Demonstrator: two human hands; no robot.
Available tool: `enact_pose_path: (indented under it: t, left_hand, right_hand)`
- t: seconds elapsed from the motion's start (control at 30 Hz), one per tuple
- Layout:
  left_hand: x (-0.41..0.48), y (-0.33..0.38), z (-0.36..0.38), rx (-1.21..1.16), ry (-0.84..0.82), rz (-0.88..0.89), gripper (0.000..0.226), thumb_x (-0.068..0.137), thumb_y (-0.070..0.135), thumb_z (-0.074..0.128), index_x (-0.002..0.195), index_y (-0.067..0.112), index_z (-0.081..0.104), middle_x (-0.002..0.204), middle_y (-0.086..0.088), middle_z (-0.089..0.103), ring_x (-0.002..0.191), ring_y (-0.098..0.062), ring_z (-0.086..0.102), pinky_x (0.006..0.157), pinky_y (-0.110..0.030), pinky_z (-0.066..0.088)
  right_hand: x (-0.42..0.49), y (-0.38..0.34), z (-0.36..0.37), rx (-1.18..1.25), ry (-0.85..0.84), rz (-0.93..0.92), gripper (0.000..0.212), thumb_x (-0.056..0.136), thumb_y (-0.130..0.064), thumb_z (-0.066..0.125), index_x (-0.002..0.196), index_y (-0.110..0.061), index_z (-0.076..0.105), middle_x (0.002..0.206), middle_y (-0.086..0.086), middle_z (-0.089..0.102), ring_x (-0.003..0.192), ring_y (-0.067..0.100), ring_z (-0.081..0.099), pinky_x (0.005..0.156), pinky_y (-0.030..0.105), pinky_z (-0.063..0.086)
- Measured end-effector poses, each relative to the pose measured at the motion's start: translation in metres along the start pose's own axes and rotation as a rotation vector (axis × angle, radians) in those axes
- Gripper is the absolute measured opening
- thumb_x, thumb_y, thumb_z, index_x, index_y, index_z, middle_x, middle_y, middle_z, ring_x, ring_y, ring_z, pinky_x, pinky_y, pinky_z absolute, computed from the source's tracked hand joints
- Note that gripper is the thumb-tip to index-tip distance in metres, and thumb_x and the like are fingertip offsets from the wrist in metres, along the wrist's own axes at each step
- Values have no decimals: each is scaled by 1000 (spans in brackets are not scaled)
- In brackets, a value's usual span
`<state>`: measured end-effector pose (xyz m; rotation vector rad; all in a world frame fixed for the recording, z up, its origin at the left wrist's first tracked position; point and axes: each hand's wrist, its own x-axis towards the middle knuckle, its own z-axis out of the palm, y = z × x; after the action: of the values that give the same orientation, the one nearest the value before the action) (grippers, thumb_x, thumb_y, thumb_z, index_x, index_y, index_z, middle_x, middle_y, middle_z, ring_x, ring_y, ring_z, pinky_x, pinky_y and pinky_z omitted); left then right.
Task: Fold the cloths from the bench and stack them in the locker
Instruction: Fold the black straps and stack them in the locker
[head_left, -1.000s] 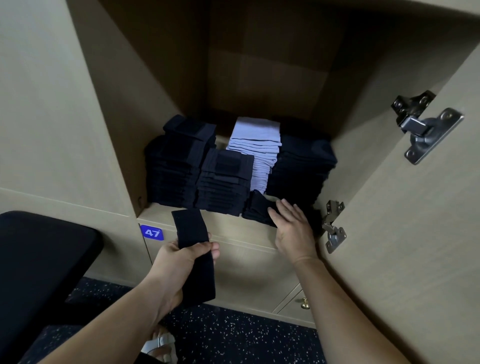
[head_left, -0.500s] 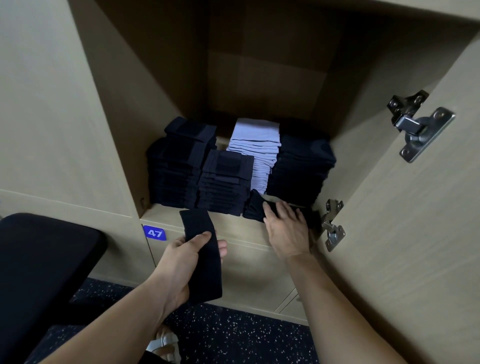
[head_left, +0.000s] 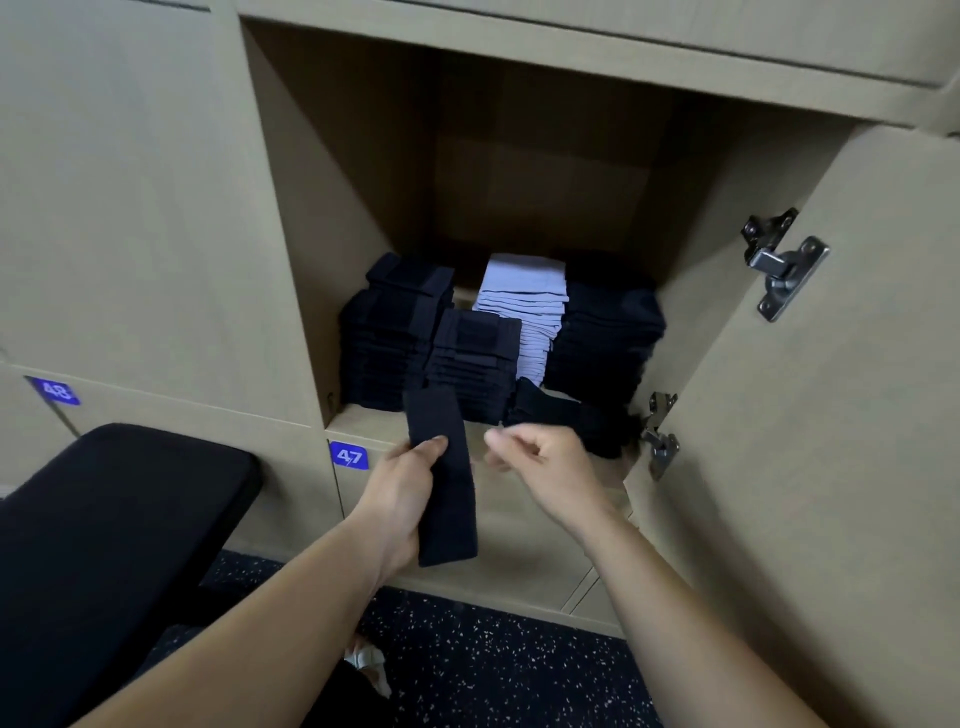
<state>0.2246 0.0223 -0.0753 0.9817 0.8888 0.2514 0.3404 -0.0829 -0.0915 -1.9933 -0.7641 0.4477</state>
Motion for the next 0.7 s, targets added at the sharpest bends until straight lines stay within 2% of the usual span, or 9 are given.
enact_pose_path:
  t: [0.07, 0.17, 0.23, 0.37, 0.43, 0.5, 0.53, 0.6, 0.7]
  left_hand:
    - [-8, 1, 1, 28, 14, -5, 21, 100, 26, 50, 101, 12, 66, 92, -14, 72, 83, -29, 67, 76, -39, 55]
    - [-18, 1, 1, 63, 9, -12, 24, 99, 27, 49, 102, 12, 67, 95, -16, 72, 89, -32, 68, 79, -42, 57]
    - [-23, 1, -4, 104, -9, 11, 24, 99, 26, 48, 106, 11, 66, 100, -16, 72, 96, -32, 67, 84, -42, 56]
    - [-23, 3, -19, 176, -18, 135, 25, 100, 28, 52, 116, 10, 60, 113, -5, 66, 108, -19, 59, 105, -37, 41]
    - [-23, 5, -30, 245, 32, 170, 31, 98, 33, 56, 122, 12, 57, 112, 0, 60, 110, -18, 54, 111, -39, 35]
    - [-23, 6, -41, 324, 38, 194, 33, 98, 35, 57, 125, 16, 56, 114, 3, 57, 108, -17, 52, 103, -36, 38]
    - [-24, 6, -44, 364, 37, 215, 29, 98, 34, 57, 123, 19, 56, 115, 5, 58, 102, -14, 53, 90, -31, 41]
    - [-23, 7, -49, 446, 52, 258, 24, 98, 32, 57, 120, 23, 57, 114, 6, 59, 84, -6, 51, 65, -22, 36]
    - [-15, 6, -52, 503, 59, 298, 26, 97, 29, 59, 122, 21, 56, 113, 2, 61, 80, -9, 50, 60, -20, 33]
  right_hand:
    - [-19, -17, 10, 269, -156, 72, 16, 97, -19, 57, 99, -12, 71, 79, -5, 71, 68, 2, 68, 69, 22, 55]
    - [-34, -28, 16, 399, -197, 135, 17, 97, -9, 54, 95, -16, 69, 90, 4, 73, 80, 16, 69, 76, 32, 59]
    - [-40, -32, 17, 427, -194, 174, 18, 97, -8, 54, 88, -15, 68, 86, 4, 72, 77, 18, 69, 76, 35, 57]
    - [-40, -34, 8, 397, -43, 253, 22, 93, -9, 59, 72, -17, 59, 84, 8, 64, 72, 20, 59, 66, 30, 53]
    - [-36, -31, -4, 395, 68, 267, 19, 91, -8, 60, 74, -15, 56, 83, 8, 61, 69, 19, 57, 59, 25, 50]
    - [-29, -28, -18, 394, 160, 270, 9, 90, -5, 60, 84, -12, 58, 81, 10, 58, 69, 19, 56, 56, 25, 49]
    - [-24, -26, -25, 372, 211, 267, 9, 90, -4, 60, 84, -11, 58, 79, 11, 56, 69, 20, 53, 56, 26, 48]
    - [-11, -21, -39, 278, 311, 234, 15, 87, -4, 60, 73, -8, 55, 73, 9, 49, 68, 21, 46, 59, 32, 46]
    - [13, -16, -55, 59, 450, 174, 13, 85, -9, 61, 77, 1, 59, 68, 8, 52, 65, 21, 46, 69, 44, 52]
